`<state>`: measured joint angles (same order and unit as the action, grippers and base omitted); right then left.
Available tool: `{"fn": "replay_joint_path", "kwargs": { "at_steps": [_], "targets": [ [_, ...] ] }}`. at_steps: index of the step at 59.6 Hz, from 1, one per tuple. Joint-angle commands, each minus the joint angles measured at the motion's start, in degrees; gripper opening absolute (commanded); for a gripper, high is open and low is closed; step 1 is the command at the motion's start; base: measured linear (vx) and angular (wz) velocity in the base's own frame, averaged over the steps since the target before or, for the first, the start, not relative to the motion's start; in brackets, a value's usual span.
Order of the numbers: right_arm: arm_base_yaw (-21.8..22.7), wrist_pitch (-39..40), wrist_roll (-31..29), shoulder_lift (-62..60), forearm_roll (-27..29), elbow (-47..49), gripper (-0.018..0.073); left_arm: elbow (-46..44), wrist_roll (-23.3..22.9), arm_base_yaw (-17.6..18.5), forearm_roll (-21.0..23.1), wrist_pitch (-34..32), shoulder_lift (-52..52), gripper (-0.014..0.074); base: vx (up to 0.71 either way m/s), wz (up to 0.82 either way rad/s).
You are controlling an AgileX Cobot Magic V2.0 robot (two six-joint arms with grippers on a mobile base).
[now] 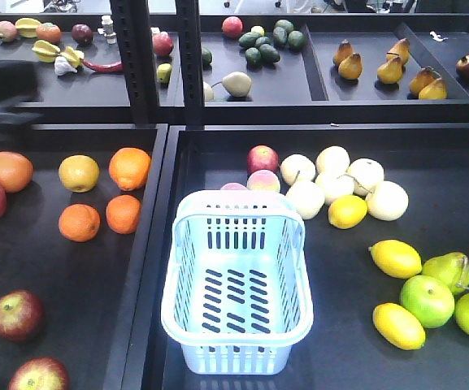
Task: Pick three apples into basket with both arms
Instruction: 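Reach the left gripper down to the basket handle and close on it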
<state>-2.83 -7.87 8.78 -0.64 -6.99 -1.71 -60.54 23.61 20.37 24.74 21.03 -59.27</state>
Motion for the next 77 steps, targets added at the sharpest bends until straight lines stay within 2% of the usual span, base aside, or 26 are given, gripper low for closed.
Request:
{"fn": "replay_joint_path", "kwargs": {
  "at_steps": [1,4,9,12,16,20,24,31,37,40,46,52,65,77],
  "targets": [
    [0.4,4.2,-0.6,-0.7,-0.5,-0.7,-0.0005,-7.7,14.4,2.8,9.5,3.9,-6.0,-0.0006,0.00,0.00],
    [0.4,4.2,-0.6,-0.7,-0.5,-0.7,-0.0005,-10.8,21.6,3.6,13.3,8.8,-10.0,-0.0006,0.00,0.00],
    [0.4,4.2,-0.6,-0.7,-0.5,-0.7,-0.0005,-15.6,29.2,4.2,20.6,15.1,-15.9,-0.0003,0.00,0.00],
    [0.4,4.2,-0.6,-0.7,-0.5,-0.7,-0.0005,-17.6,31.5,4.3,23.8,16.0,-18.9,0.0006,0.00,0.00],
    [0.4,4.2,-0.6,-0.7,-0.5,-0.7,-0.0005,-19.7,31.8,4.3,26.3,16.3,-22.0,0.0041,0.00,0.00],
    [0.4,4.2,-0.6,-0.7,-0.5,-0.7,-0.0005,-21.4,31.8,4.3,26.6,16.6,-24.1,0.0107,0.00,0.00],
    [0.4,4.2,-0.6,-0.7,-0.5,-0.7,-0.0005,-22.9,31.8,4.3,26.5,17.6,-26.1,0.0211,0.00,0.00],
    [0.4,4.2,-0.6,-0.7,-0.5,-0.7,-0.0005,-25.4,32.6,4.3,25.9,18.2,-29.2,0.0456,0.00,0.00],
    [0.4,4.2,-0.6,-0.7,-0.5,-0.7,-0.0005,-27.4,33.0,4.4,22.1,19.9,-31.7,0.0631,0.00,0.00],
    [0.4,4.2,-0.6,-0.7,-0.5,-0.7,-0.0005,-28.3,33.1,4.7,19.2,20.7,-32.7,0.0666,0.00,0.00],
    [0.4,4.2,-0.6,-0.7,-0.5,-0.7,-0.0005,-29.2,34.4,5.6,12.3,21.4,-34.6,0.0670,0.00,0.00],
    [0.4,4.2,-0.6,-0.7,-0.5,-0.7,-0.0005,-29.2,34.4,6.6,9.1,21.8,-36.1,0.0636,0.00,0.00],
    [0.4,4.2,-0.6,-0.7,-0.5,-0.7,-0.0005,-29.2,34.5,6.9,8.1,20.7,-40.0,0.0537,0.00,0.00],
    [0.4,4.2,-0.6,-0.7,-0.5,-0.7,-0.0005,-29.2,34.5,6.9,7.4,20.6,-41.4,0.0520,0.00,0.00]
  ]
}}
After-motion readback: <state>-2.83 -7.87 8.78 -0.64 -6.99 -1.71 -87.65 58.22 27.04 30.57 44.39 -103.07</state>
